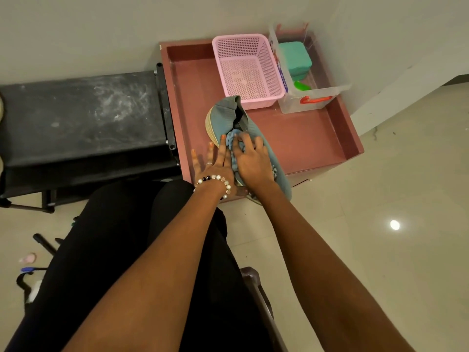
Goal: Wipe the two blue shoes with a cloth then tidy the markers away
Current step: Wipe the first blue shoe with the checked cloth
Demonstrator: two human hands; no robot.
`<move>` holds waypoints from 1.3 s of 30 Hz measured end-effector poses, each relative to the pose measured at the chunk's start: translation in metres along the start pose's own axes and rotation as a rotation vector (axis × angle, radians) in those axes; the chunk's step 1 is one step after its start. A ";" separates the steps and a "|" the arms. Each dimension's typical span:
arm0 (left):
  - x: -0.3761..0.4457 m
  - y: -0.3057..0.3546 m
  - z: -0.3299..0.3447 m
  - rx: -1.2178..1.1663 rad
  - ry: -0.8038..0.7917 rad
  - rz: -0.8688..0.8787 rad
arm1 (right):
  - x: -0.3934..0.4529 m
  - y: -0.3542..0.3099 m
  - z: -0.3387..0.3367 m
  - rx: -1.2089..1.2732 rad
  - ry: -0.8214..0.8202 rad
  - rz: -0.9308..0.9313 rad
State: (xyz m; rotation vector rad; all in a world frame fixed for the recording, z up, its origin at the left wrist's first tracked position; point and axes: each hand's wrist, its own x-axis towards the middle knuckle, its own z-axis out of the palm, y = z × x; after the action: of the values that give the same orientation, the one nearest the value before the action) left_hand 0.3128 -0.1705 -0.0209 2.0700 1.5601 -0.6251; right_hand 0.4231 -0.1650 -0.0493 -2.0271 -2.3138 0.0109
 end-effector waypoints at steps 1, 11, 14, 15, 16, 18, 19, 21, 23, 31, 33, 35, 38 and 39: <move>0.000 0.000 0.000 0.014 0.004 -0.009 | -0.004 0.003 0.000 -0.004 0.011 -0.029; -0.005 0.001 0.002 -0.009 0.027 -0.025 | -0.118 0.041 -0.020 0.176 -0.051 -0.091; -0.006 0.000 0.001 -0.034 0.015 -0.012 | -0.140 0.046 -0.024 0.211 -0.029 -0.032; -0.005 -0.001 0.000 -0.044 0.012 -0.009 | -0.146 0.046 -0.024 0.210 -0.029 -0.011; -0.005 -0.001 0.000 -0.048 0.012 -0.005 | -0.149 0.044 -0.022 0.203 -0.029 0.009; -0.005 0.000 0.001 -0.049 0.024 0.005 | -0.146 0.036 -0.015 0.166 -0.020 0.035; -0.005 0.001 0.001 -0.048 0.032 0.008 | -0.140 0.030 -0.011 0.138 -0.018 0.038; -0.004 0.002 0.003 -0.043 0.047 0.012 | -0.121 0.016 -0.008 0.104 -0.036 0.049; -0.004 0.001 0.003 -0.046 0.053 0.015 | -0.100 0.004 -0.010 0.097 -0.079 0.079; -0.003 -0.001 0.001 -0.031 0.027 0.003 | -0.137 0.034 -0.010 0.169 0.005 -0.008; -0.003 0.000 0.002 -0.041 0.019 0.007 | -0.143 0.035 -0.011 0.184 0.018 0.024; -0.002 0.000 0.003 -0.040 0.028 0.013 | -0.136 0.026 -0.012 0.172 -0.032 0.066; -0.001 -0.001 0.003 -0.023 0.038 0.025 | -0.107 0.007 -0.013 0.130 -0.089 0.085; -0.002 -0.001 0.003 -0.024 0.038 0.023 | -0.096 0.004 -0.015 0.142 -0.099 0.080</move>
State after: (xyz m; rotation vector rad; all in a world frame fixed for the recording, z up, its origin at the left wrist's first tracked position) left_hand 0.3114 -0.1732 -0.0224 2.0909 1.5546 -0.5588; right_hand 0.4404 -0.2602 -0.0391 -2.0907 -2.2147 0.2775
